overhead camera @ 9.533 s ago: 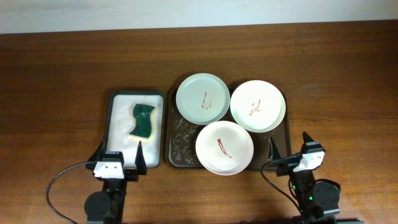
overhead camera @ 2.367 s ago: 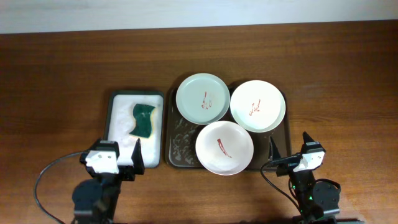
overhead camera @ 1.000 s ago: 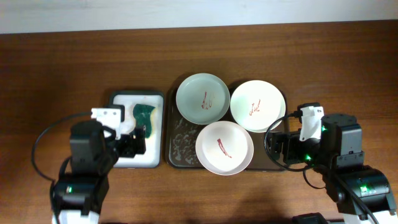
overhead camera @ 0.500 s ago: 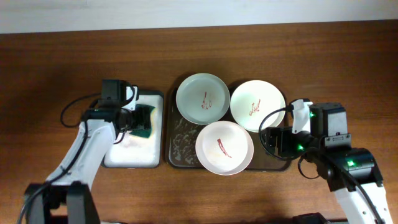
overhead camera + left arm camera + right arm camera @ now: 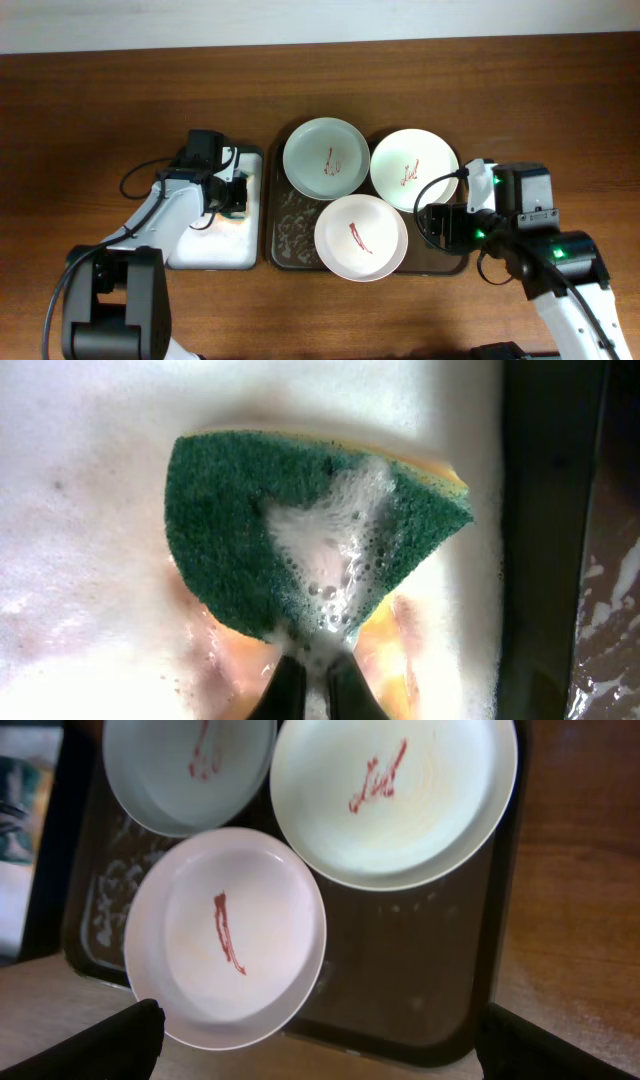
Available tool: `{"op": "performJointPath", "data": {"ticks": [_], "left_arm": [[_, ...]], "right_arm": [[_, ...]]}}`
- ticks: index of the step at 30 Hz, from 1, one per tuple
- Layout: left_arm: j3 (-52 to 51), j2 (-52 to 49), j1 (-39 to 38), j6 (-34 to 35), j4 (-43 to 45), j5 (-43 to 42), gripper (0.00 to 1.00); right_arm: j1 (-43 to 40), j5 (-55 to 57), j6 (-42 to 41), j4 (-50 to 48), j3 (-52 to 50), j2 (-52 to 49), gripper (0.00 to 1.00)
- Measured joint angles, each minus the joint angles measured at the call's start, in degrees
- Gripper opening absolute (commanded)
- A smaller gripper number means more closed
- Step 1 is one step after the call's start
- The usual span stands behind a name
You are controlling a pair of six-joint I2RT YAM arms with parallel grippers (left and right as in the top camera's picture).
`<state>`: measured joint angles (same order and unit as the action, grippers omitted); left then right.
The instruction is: Clean dirty plates on tray and stack at the side
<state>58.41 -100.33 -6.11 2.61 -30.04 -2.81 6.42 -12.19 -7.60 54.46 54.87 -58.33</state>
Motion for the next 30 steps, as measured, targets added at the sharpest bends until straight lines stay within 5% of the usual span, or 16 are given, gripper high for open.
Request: {"op": "performJointPath", "data": {"ticks": [8, 14, 22, 25, 30], "left_arm": [[3.8, 4.6, 0.0, 0.0, -12.2, -0.5, 0.00], [4.2, 7.4, -0.2, 1.1, -16.9, -5.2, 0.00], [4.2, 7.4, -0.2, 1.3, -17.5, -6.0, 0.00], [4.2, 7.4, -0.2, 1.3, -17.5, -6.0, 0.00], [4.2, 7.4, -0.2, 1.3, -17.5, -6.0, 0.00]], "right_arm": [[0.0, -0.9, 0.0, 0.6, 0.0, -12.3, 0.44], [0.0, -4.3, 0.9, -0.8, 0.0, -25.4, 0.33], [0.1, -9.4, 1.6, -5.3, 0.0, -40.1, 0.30], [0.9, -10.4, 1.7, -5.5, 0.0, -41.1, 0.13], [3.0, -11.2, 1.4, -6.5, 0.0, -41.1, 0.04]]}}
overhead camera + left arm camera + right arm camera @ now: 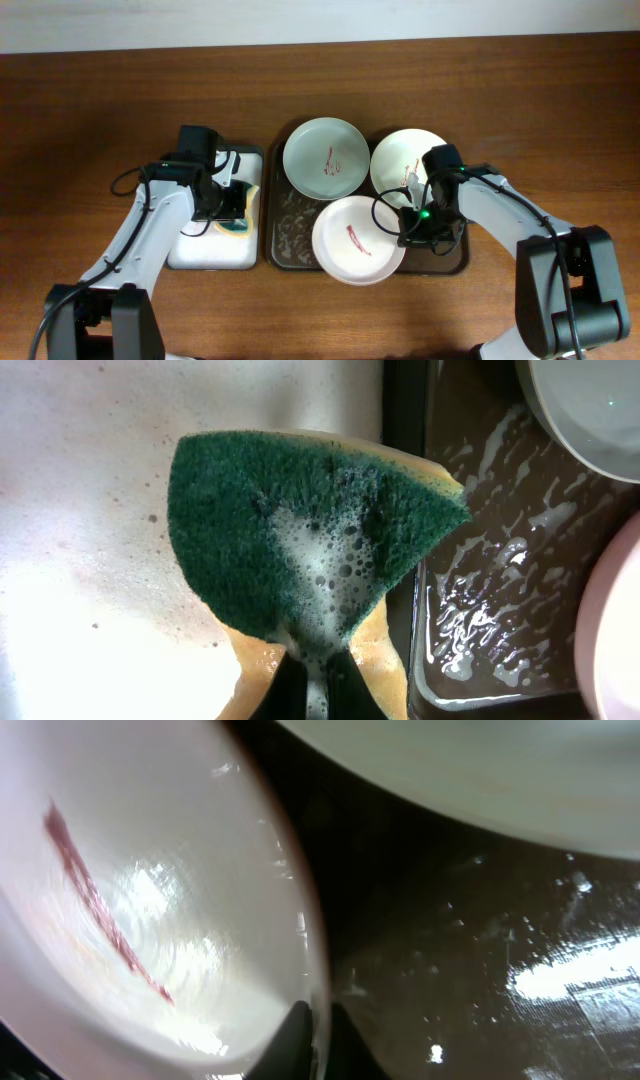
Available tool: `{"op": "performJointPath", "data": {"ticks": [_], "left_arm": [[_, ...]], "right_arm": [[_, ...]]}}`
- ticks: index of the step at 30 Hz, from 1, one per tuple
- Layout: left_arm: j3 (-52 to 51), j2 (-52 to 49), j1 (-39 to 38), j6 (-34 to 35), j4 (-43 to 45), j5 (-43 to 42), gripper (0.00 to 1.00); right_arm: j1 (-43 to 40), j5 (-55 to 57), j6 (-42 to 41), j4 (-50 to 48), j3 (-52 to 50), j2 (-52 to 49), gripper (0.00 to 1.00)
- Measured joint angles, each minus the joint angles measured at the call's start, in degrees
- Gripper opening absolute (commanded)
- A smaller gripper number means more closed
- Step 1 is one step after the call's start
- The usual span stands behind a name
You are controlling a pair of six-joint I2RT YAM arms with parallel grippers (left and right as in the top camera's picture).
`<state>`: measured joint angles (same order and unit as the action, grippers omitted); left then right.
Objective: Clean dirty plates on tray and stack at the side
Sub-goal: 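Tilt the pink plate up with the right gripper, bring sponge over it, then scrub the pink plate with the sponge in the left gripper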
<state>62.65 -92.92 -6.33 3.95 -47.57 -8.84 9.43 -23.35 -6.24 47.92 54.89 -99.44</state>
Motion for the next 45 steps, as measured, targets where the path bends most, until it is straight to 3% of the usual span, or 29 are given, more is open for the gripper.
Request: {"op": "performJointPath", "data": {"ticks": [25, 30, 32, 37, 42, 45], "left_arm": [[0.0, 0.0, -1.4, 0.0, 0.2, -3.6, 0.00], [0.4, 0.0, -9.4, 0.6, 4.8, -10.1, 0.00], [0.6, 0.0, -14.7, 3.3, 7.1, -11.6, 0.00], [0.7, 0.0, -26.1, 20.4, 15.4, -11.8, 0.00], [0.7, -1.8, -31.3, 37.3, 17.8, -6.9, 0.00], [0.8, -5.4, -33.8, 42.7, 21.2, -5.5, 0.00]], "right_arm": [[0.3, -0.1, -2.8, -3.8, 0.0, 0.0, 0.04], [0.3, -0.1, -3.0, -4.3, 0.0, 0.0, 0.04], [0.3, -0.1, -3.0, -4.3, 0.0, 0.0, 0.04], [0.3, -0.1, -3.0, -4.3, 0.0, 0.0, 0.04], [0.3, -0.1, -3.0, -4.3, 0.0, 0.0, 0.04], [0.3, -0.1, -3.0, -4.3, 0.0, 0.0, 0.04]]}}
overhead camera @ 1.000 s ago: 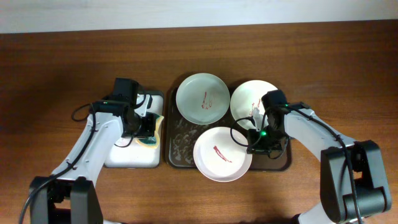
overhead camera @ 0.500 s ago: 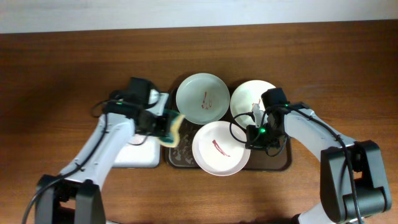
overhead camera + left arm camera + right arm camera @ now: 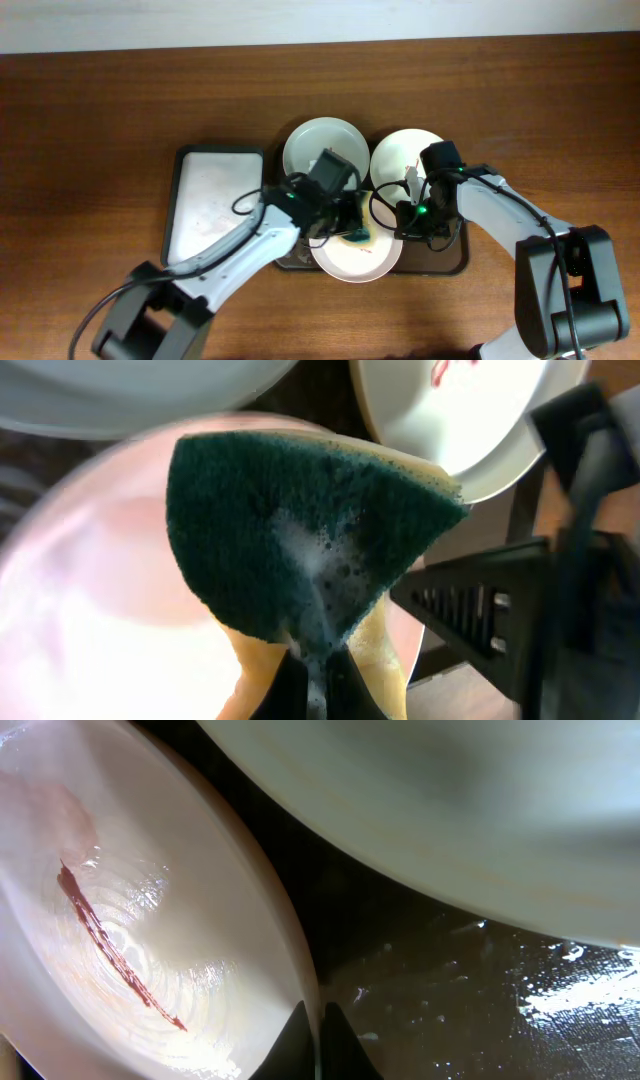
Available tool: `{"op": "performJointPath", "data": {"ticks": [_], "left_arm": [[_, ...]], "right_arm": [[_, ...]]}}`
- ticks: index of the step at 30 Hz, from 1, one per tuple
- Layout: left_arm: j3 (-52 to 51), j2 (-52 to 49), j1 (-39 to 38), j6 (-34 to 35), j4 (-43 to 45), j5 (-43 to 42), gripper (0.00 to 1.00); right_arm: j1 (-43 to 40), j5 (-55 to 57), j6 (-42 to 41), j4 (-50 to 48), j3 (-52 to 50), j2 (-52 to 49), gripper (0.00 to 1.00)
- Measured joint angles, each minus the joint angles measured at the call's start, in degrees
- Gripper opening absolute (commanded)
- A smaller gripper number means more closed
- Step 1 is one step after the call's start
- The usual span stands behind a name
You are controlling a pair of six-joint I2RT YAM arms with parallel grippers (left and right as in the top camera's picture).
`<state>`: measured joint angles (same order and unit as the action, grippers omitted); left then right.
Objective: Clean dirty plates on tray and stack at the side
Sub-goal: 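Scrub the pink plate with the sponge in the left gripper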
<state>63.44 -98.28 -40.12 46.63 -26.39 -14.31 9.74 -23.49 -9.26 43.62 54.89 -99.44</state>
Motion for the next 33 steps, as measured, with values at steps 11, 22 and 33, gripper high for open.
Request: {"op": "performJointPath", "data": {"ticks": [11, 22, 33], "left_arm": [[1.7, -6.3, -7.3, 6.0, -2.2, 12.0, 0.00], [2.6, -4.1, -6.6, -0.7, -11.6, 21.6, 0.00], [2.6, 2.0, -6.0, 1.6, -6.5, 18.1, 0.00]], "right_arm": [[0.1, 0.0, -0.4, -0.2, 0.0, -0.1, 0.04], [0.1, -1.1, -1.0, -0.1, 0.0, -0.1, 0.04], [0.1, -0.6, -1.0, 0.0, 0.0, -0.1, 0.04]]}}
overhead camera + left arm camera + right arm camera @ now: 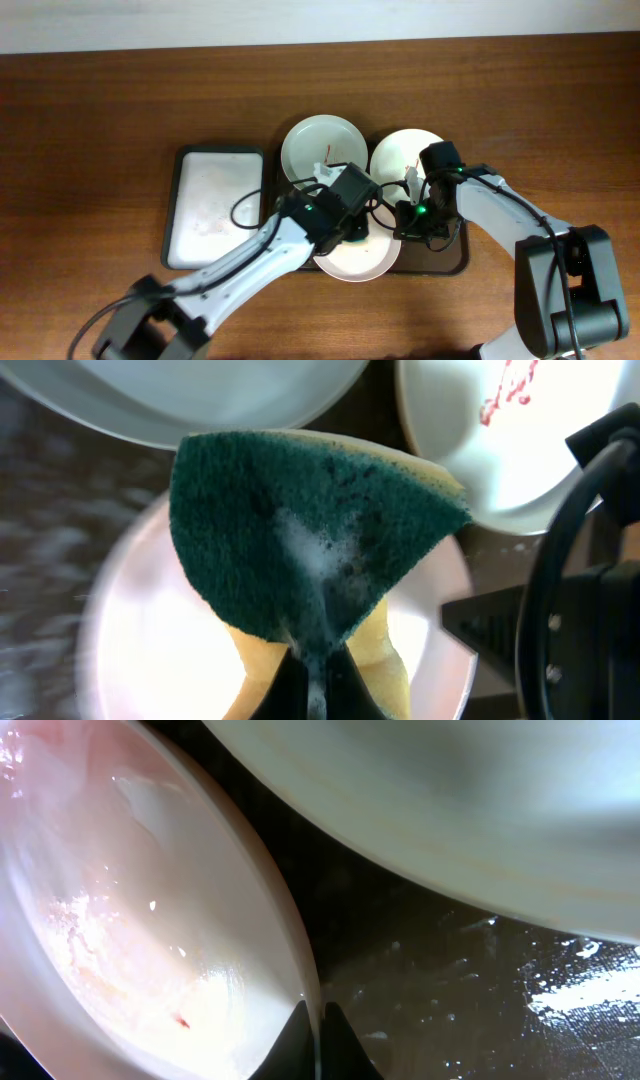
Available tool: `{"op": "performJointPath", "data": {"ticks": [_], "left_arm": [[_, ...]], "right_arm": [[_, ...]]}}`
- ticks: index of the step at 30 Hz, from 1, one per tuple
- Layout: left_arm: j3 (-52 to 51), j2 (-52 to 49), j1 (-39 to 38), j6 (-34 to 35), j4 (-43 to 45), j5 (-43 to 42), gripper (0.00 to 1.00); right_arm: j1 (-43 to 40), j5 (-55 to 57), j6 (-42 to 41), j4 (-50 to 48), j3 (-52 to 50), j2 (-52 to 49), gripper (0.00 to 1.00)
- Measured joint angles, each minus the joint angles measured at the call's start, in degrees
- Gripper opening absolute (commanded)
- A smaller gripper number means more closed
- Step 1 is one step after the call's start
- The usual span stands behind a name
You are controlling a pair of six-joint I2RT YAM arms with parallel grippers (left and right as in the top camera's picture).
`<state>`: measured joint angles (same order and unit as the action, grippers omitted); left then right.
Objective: Clean dirty plates on tray and stack at the side
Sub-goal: 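Scrub the pink plate with the sponge in the left gripper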
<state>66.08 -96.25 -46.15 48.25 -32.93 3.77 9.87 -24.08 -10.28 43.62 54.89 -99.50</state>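
Note:
The pink plate (362,262) sits tilted at the front of the dark tray (456,264). My left gripper (354,232) is shut on a green and yellow sponge (310,530), which hangs foamy over the pink plate (140,640). My right gripper (318,1020) is shut on the right rim of the pink plate (130,920), whose inside is wet with only a tiny red speck (182,1020). Behind it lie a pale green plate (312,145) and a cream plate (408,155), both with red stains.
A white soapy tray (215,205) lies left of the dark tray. Wet foam streaks cover the dark tray's floor (460,1010). The cream plate (450,810) overhangs close above my right fingers. Bare wooden table surrounds both trays.
The long red streak on the pink plate is gone, leaving a small speck and a wet film. The sponge has shifted a little over the plate. My right gripper holds the rim as before.
First my left gripper held the sponge in the foam tray and my right gripper hung open over the plates. Then the right was shut on the pink plate's rim. Later the sponge was over that streaked plate, and now the streak is wiped off.

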Motion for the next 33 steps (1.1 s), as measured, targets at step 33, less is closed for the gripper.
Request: {"op": "performJointPath", "data": {"ticks": [33], "left_arm": [[0.6, 3.1, 1.1, 3.3, -2.2, 4.0, 0.00]], "right_arm": [[0.0, 0.2, 0.0, 0.1, 0.0, 0.2, 0.04]]}}
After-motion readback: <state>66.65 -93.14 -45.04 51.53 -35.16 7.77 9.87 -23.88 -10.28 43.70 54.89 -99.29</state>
